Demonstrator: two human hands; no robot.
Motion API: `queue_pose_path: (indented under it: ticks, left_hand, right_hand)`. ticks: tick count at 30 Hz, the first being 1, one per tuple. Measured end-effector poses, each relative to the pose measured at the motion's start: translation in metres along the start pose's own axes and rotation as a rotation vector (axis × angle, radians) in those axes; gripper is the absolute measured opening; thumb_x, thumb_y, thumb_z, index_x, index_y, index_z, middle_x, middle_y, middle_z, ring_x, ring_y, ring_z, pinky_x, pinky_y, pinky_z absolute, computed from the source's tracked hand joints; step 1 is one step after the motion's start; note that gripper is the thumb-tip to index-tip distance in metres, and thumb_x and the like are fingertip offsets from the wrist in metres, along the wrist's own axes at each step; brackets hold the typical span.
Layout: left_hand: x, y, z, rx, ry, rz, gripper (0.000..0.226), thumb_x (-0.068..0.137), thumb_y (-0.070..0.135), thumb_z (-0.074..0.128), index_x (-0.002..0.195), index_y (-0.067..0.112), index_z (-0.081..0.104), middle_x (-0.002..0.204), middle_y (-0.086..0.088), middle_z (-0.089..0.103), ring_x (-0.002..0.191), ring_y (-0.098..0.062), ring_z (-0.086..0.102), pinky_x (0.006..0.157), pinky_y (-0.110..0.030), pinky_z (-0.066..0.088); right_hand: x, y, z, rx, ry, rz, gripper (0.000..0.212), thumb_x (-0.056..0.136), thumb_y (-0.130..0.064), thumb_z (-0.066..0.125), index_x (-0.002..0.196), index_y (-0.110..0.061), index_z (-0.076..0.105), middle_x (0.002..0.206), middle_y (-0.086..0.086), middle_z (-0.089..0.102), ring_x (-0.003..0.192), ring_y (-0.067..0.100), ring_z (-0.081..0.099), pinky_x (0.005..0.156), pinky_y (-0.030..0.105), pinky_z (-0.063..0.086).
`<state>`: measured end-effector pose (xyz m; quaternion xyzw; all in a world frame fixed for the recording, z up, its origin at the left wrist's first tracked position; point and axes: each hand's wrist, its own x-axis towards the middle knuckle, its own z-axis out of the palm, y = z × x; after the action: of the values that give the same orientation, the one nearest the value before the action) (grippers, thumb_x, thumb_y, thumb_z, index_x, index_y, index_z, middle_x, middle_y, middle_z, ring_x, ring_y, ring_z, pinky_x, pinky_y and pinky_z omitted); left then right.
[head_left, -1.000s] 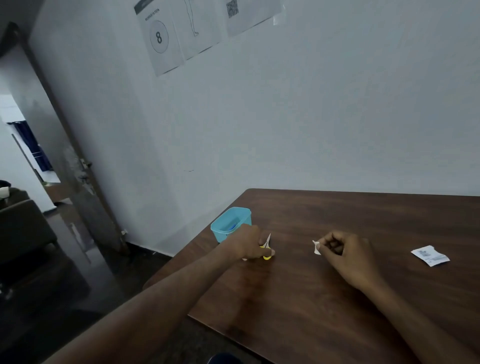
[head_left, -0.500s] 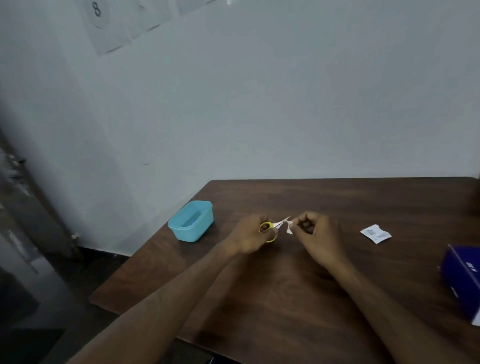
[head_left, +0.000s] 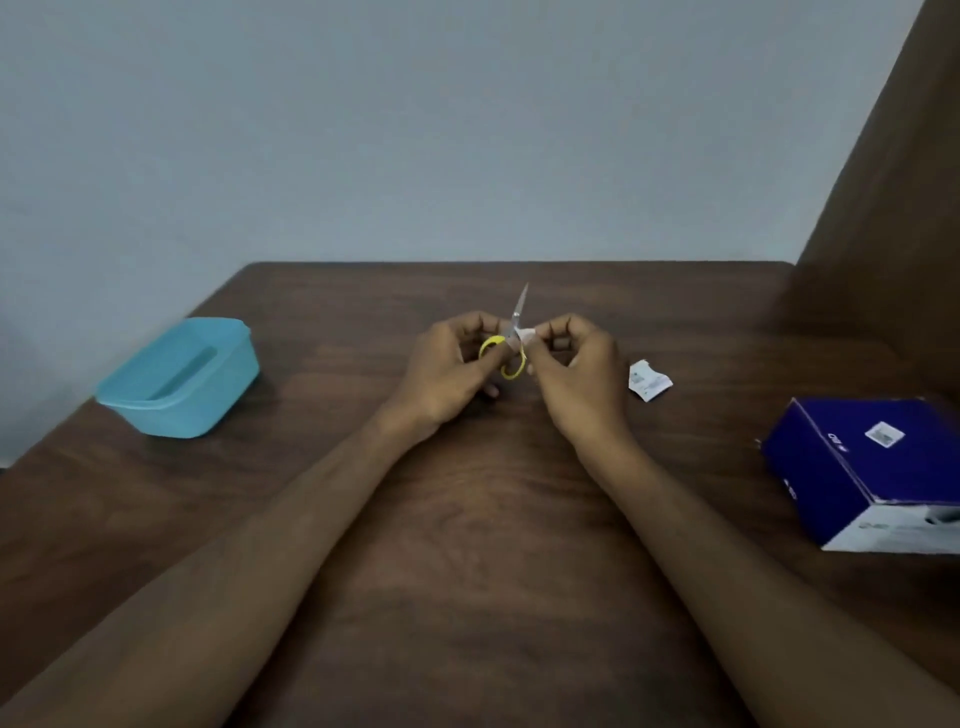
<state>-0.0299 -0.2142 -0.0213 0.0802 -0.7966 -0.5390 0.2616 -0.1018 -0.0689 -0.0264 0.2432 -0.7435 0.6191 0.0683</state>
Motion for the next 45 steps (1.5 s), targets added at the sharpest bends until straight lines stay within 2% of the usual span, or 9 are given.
queue_pose_path:
  ticks: [4, 9, 12, 16, 22, 28, 34, 40, 45]
  left_hand:
    - [0.002, -0.007, -0.001, -0.100, 0.004, -0.011, 0.007, 0.099, 0.013, 0.077, 0.104, 0.008, 0.077, 0.092, -0.016, 0.081, 0.077, -0.021, 0.074, 0.059, -0.029, 0.062]
    - [0.005, -0.012, 0.000, -0.123, -0.038, -0.038, 0.006, 0.096, 0.017, 0.081, 0.101, 0.014, 0.078, 0.088, -0.008, 0.082, 0.075, -0.022, 0.077, 0.057, -0.029, 0.061]
    - [0.001, -0.020, 0.006, -0.109, -0.064, -0.069, 0.009, 0.093, 0.020, 0.084, 0.097, 0.017, 0.077, 0.084, -0.004, 0.082, 0.069, -0.024, 0.078, 0.055, -0.031, 0.062]
    - [0.004, -0.024, 0.003, -0.093, -0.096, -0.108, 0.010, 0.093, 0.021, 0.084, 0.097, 0.016, 0.076, 0.084, -0.005, 0.083, 0.064, -0.019, 0.074, 0.061, -0.036, 0.064]
    - [0.005, -0.013, 0.000, -0.111, -0.148, -0.110, 0.015, 0.093, 0.017, 0.084, 0.101, 0.008, 0.075, 0.083, -0.008, 0.082, 0.069, -0.020, 0.073, 0.058, -0.028, 0.060]
    - [0.004, -0.007, -0.006, -0.139, -0.149, -0.134, 0.016, 0.093, 0.021, 0.084, 0.100, 0.010, 0.075, 0.088, -0.011, 0.082, 0.072, -0.018, 0.074, 0.060, -0.026, 0.059]
    - [0.001, 0.003, -0.007, -0.143, -0.166, -0.153, 0.023, 0.093, 0.023, 0.085, 0.094, 0.008, 0.068, 0.081, -0.012, 0.081, 0.069, -0.019, 0.078, 0.054, -0.024, 0.054]
    - [-0.002, 0.007, -0.005, -0.051, -0.181, -0.133, 0.034, 0.086, 0.030, 0.090, 0.092, 0.010, 0.064, 0.080, -0.010, 0.081, 0.060, -0.022, 0.076, 0.049, -0.024, 0.049]
    - [-0.002, 0.008, -0.005, -0.051, -0.149, -0.130, 0.033, 0.086, 0.030, 0.091, 0.091, 0.013, 0.063, 0.081, -0.008, 0.082, 0.057, -0.022, 0.074, 0.048, -0.025, 0.049]
  right_hand:
    - [0.008, 0.009, 0.002, -0.003, 0.005, 0.012, 0.018, 0.081, -0.049, 0.069, 0.083, -0.031, 0.070, 0.079, -0.006, 0.077, 0.073, 0.021, 0.076, 0.075, 0.052, 0.062]
    - [0.011, 0.010, 0.000, -0.020, 0.054, 0.017, 0.006, 0.087, -0.029, 0.078, 0.086, -0.028, 0.072, 0.083, -0.003, 0.079, 0.079, 0.020, 0.078, 0.080, 0.053, 0.065]
    - [0.005, 0.016, -0.002, 0.017, 0.031, 0.063, 0.008, 0.092, -0.012, 0.080, 0.092, -0.018, 0.074, 0.087, 0.004, 0.080, 0.080, 0.020, 0.077, 0.081, 0.049, 0.066]
    - [0.007, 0.011, 0.002, 0.143, 0.019, 0.191, 0.007, 0.094, -0.001, 0.077, 0.097, -0.005, 0.072, 0.085, 0.012, 0.079, 0.069, 0.016, 0.073, 0.071, 0.035, 0.061]
    - [0.017, 0.006, -0.002, 0.264, 0.056, 0.317, 0.008, 0.094, -0.002, 0.076, 0.095, -0.008, 0.072, 0.074, 0.006, 0.076, 0.066, 0.015, 0.070, 0.071, 0.031, 0.059]
    - [0.023, 0.007, -0.002, 0.390, 0.059, 0.333, 0.014, 0.096, 0.001, 0.071, 0.101, -0.010, 0.078, 0.083, 0.003, 0.078, 0.071, 0.012, 0.071, 0.067, 0.026, 0.059]
    - [0.023, 0.009, 0.001, 0.387, 0.045, 0.317, 0.014, 0.097, 0.000, 0.070, 0.099, -0.009, 0.080, 0.082, 0.004, 0.078, 0.073, 0.013, 0.071, 0.073, 0.033, 0.061]
    - [0.021, 0.005, 0.001, 0.373, 0.049, 0.294, 0.015, 0.096, -0.002, 0.071, 0.096, -0.013, 0.081, 0.078, 0.005, 0.076, 0.068, 0.011, 0.070, 0.065, 0.025, 0.058]
    - [0.019, -0.001, -0.005, 0.448, 0.160, 0.213, 0.015, 0.093, 0.003, 0.074, 0.088, -0.011, 0.077, 0.076, 0.004, 0.074, 0.063, 0.010, 0.068, 0.062, 0.022, 0.056]
